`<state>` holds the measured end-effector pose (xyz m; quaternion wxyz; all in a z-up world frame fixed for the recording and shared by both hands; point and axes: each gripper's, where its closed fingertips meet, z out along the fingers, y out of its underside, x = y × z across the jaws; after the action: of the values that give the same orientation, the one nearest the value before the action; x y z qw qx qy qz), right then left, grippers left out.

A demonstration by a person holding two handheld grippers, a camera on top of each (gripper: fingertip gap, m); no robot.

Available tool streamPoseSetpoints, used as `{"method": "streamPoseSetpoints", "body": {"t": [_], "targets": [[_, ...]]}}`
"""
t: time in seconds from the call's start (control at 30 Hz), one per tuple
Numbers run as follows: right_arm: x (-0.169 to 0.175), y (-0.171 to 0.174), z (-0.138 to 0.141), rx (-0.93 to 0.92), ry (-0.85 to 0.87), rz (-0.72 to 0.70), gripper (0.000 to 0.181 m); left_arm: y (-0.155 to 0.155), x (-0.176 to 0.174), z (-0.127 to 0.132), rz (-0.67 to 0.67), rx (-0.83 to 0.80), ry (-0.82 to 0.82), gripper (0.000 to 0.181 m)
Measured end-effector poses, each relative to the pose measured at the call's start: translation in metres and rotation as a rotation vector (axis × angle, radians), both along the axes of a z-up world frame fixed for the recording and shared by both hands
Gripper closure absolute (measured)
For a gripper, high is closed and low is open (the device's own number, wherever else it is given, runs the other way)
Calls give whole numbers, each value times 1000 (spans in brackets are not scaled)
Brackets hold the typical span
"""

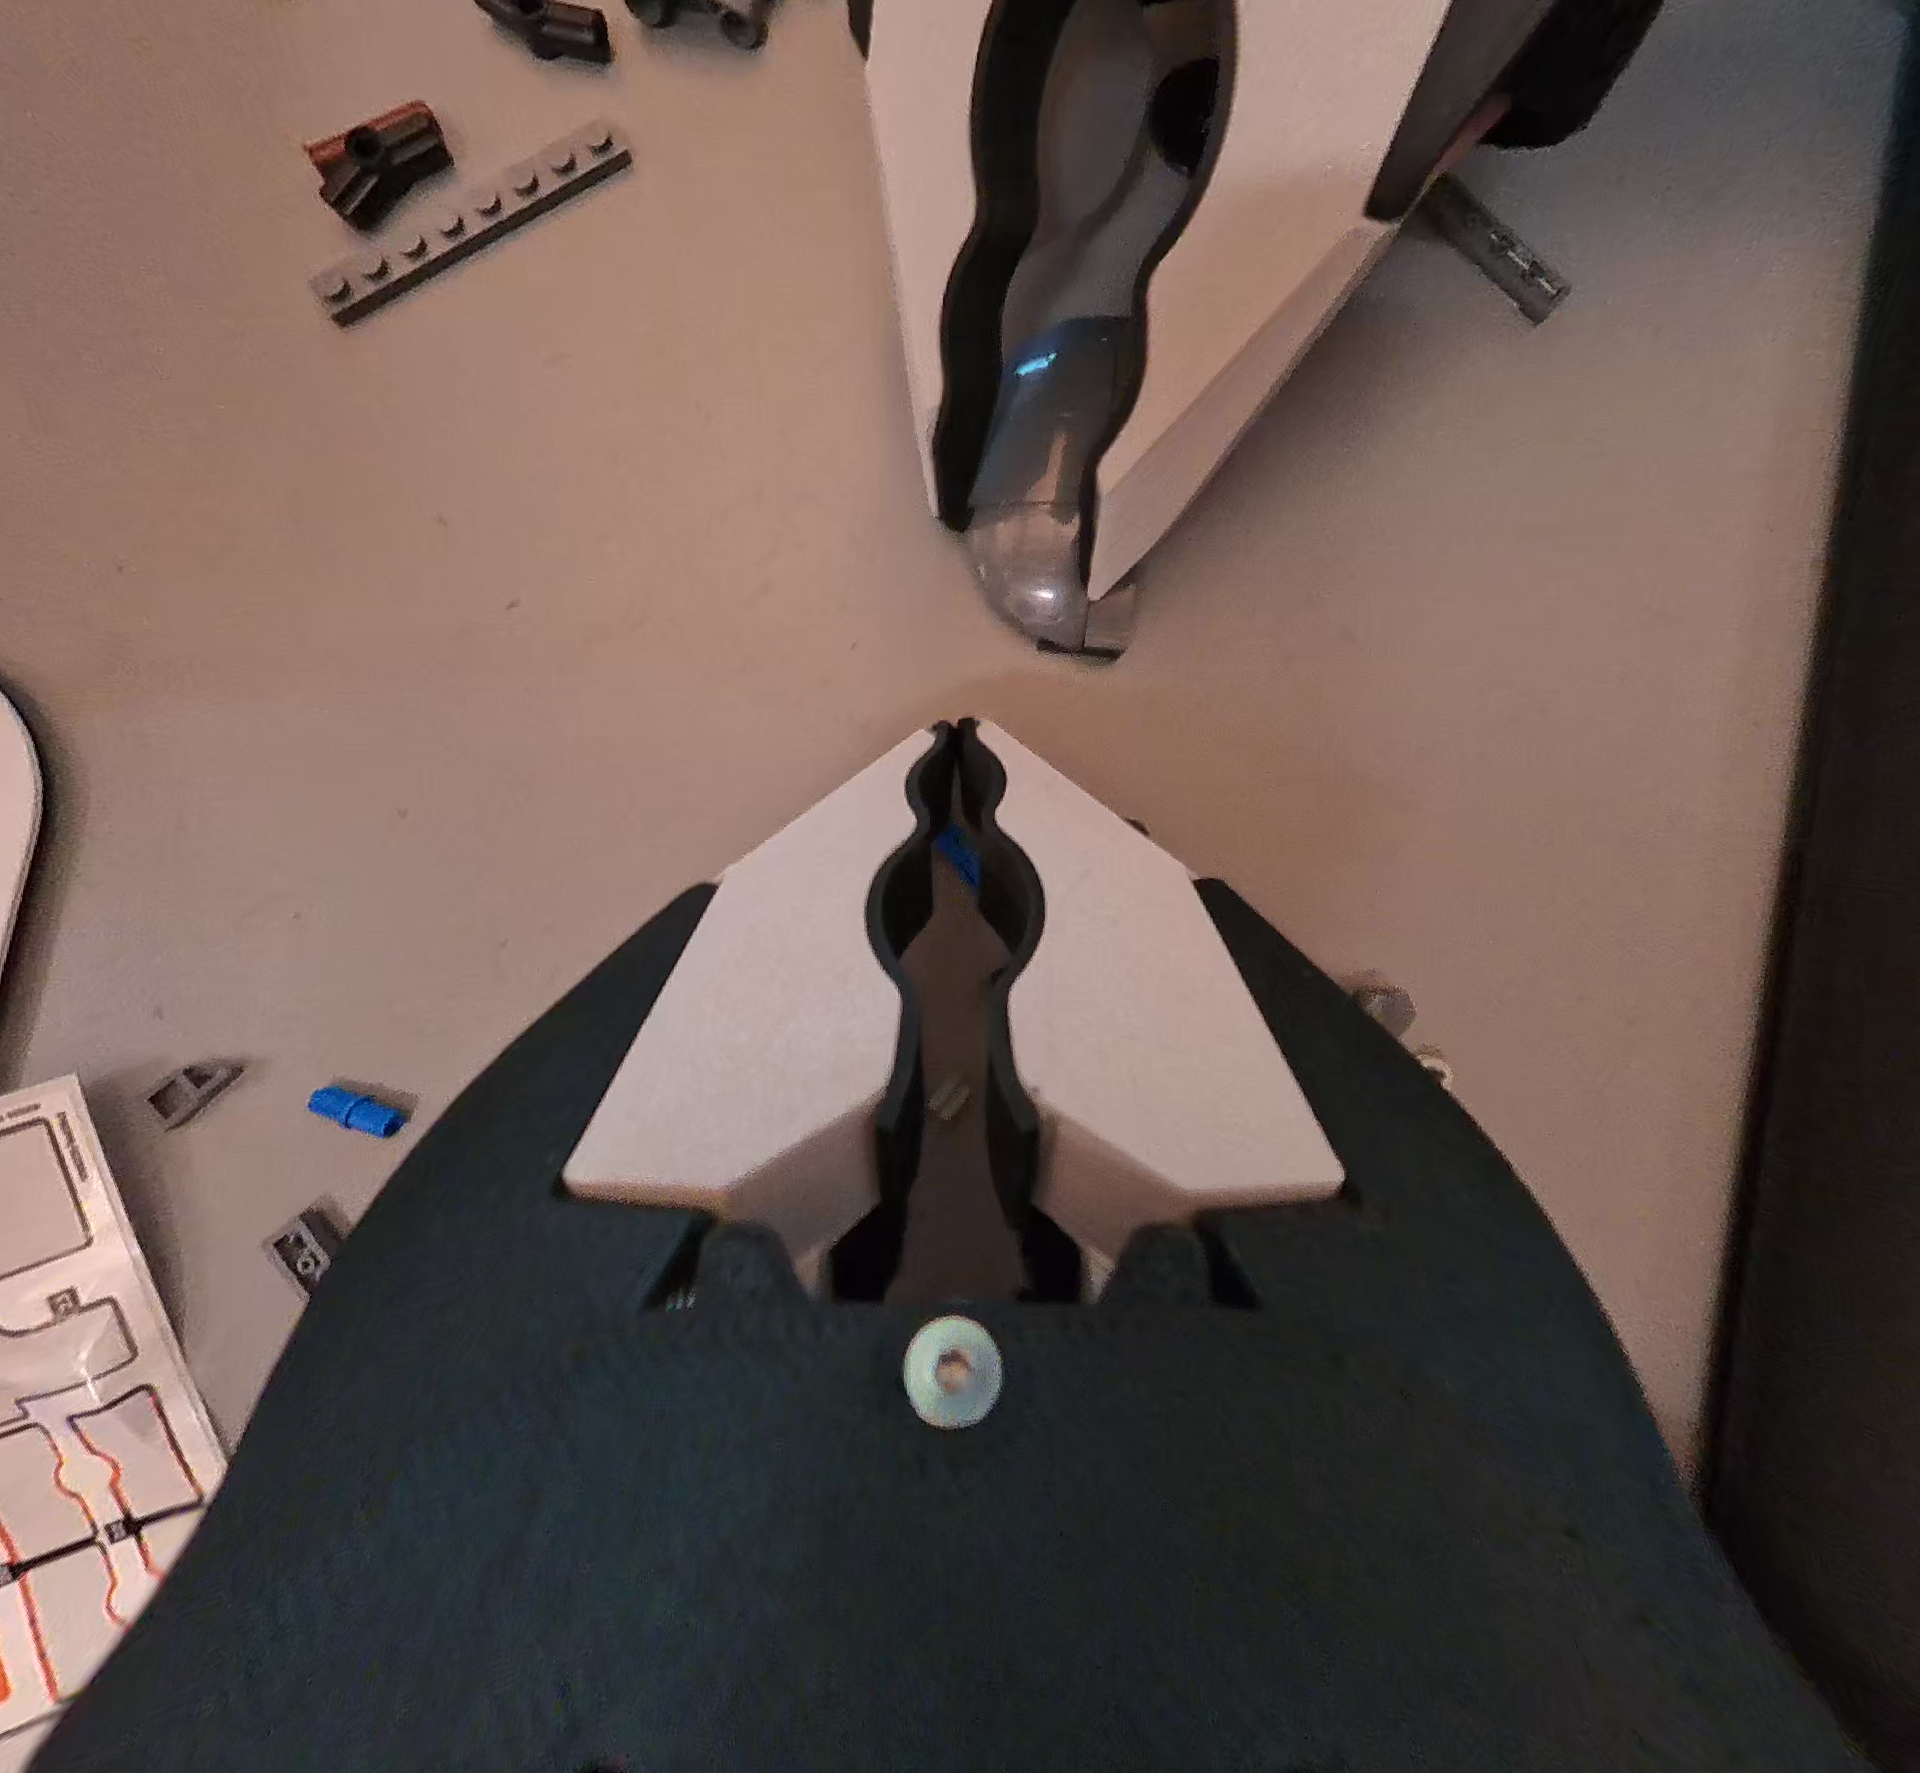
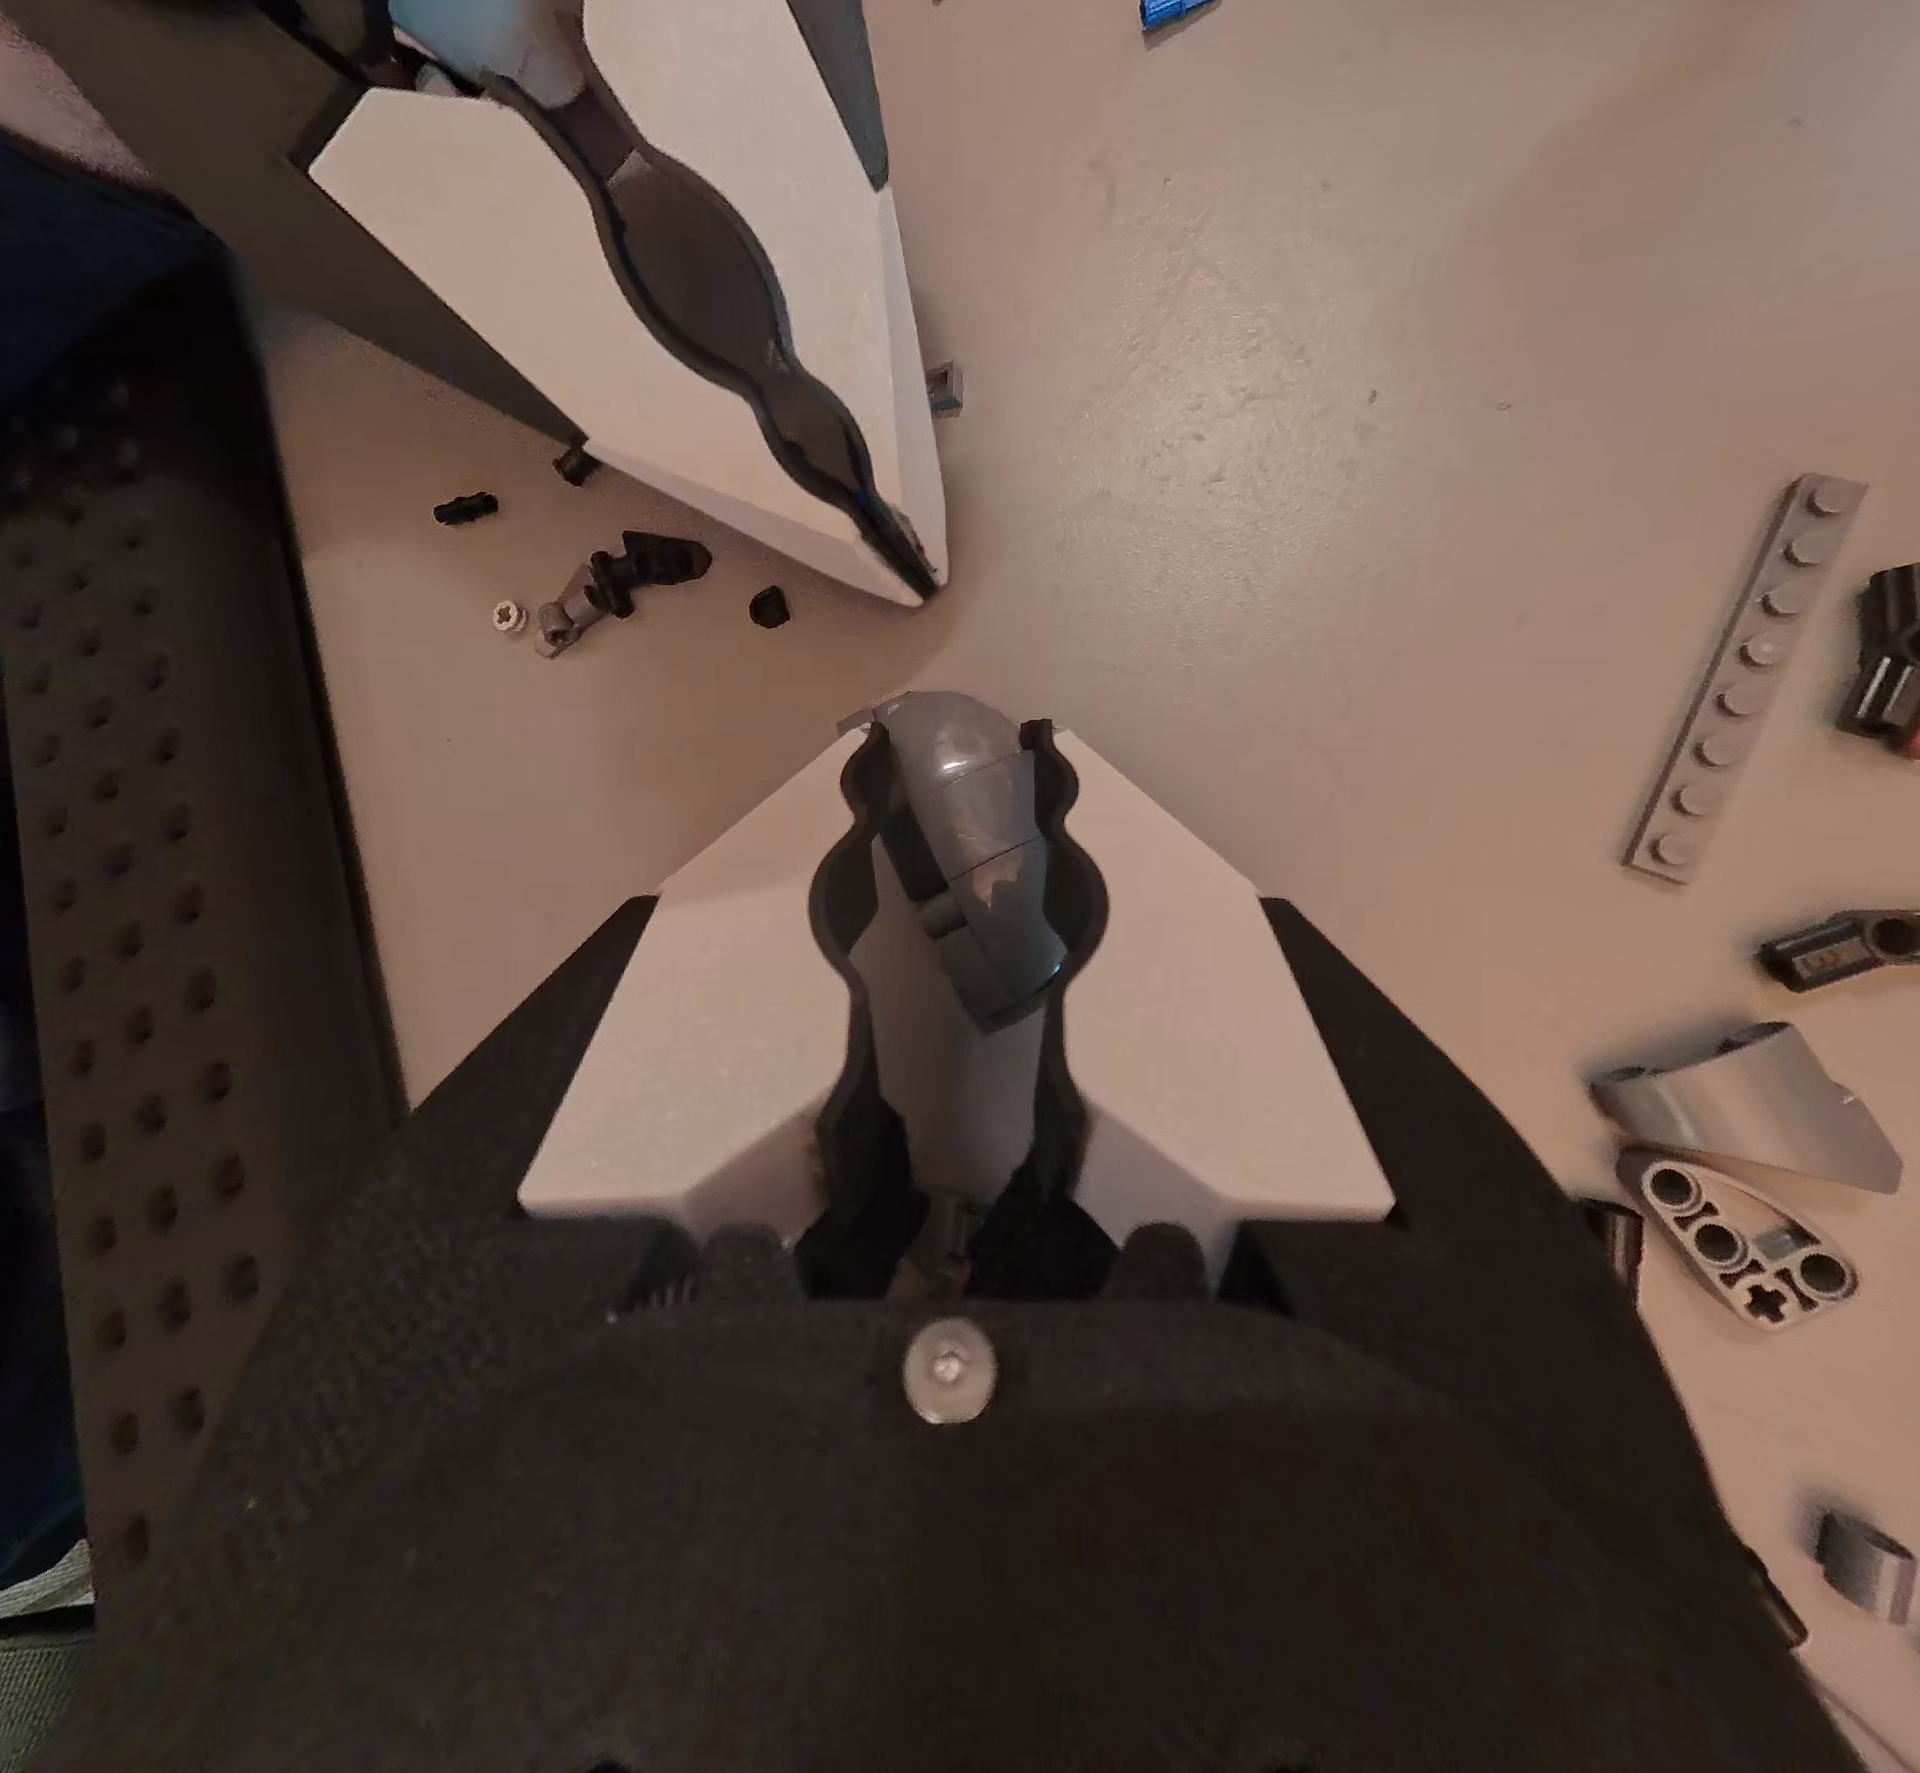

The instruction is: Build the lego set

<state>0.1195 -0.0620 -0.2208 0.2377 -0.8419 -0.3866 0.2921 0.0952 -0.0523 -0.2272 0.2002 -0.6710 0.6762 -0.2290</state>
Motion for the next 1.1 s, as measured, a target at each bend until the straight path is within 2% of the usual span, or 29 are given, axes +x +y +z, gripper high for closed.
{"method": "streamPoseSetpoints", "body": {"t": [0.43,1.1], "targets": [[-1,-1,0,-2,2,5,155,-19,10,1,-69,-54,-29,176],[-2,-2,0,-2,0,13,155,-17,12,0,-66,-43,-38,181]]}}
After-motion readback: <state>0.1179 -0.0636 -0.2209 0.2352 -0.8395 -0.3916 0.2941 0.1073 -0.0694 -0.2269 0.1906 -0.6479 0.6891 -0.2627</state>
